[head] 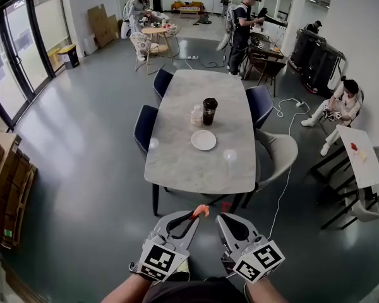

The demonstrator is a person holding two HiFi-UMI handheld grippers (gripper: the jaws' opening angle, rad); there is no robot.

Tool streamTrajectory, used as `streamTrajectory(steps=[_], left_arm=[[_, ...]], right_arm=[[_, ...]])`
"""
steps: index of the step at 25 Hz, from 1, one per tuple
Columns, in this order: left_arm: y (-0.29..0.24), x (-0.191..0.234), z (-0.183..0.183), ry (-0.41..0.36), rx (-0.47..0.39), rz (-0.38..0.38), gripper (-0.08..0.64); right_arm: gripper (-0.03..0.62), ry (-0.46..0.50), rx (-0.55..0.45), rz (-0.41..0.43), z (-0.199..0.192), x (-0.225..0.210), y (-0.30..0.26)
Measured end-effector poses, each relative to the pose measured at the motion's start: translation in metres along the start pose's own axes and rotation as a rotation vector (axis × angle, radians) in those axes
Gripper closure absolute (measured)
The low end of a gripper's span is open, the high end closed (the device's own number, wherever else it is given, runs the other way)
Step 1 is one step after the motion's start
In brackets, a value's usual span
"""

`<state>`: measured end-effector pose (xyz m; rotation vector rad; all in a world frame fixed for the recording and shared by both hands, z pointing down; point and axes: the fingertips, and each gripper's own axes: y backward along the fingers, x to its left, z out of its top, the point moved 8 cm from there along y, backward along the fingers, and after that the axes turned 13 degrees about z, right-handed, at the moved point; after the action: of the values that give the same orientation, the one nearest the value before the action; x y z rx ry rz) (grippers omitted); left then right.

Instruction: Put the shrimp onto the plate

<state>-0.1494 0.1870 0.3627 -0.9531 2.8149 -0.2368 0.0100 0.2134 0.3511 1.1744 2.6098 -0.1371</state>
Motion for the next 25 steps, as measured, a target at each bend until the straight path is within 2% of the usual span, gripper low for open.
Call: streamTrajectory(steps=[6,14,25], left_arm=[[-0.028,0.028,-0.005,-0.002,0.005,-0.043,0.522],[-0.077,0.05,-0.003,-0.023,0.029,-0.078,0.522],[-0.196,0.076,0.002,-0.051,0.08,-0.052,0.522]], right_arm=[[0.591,-0.013,0.01,-0.051,-0.002,-0.016,-0.025],[0.591,-0.018,-0.004,-0.065,0.008,-0.058,-0.053],[0.591,-0.035,-0.008,-0.027,0.031,-0.177,-0.092]])
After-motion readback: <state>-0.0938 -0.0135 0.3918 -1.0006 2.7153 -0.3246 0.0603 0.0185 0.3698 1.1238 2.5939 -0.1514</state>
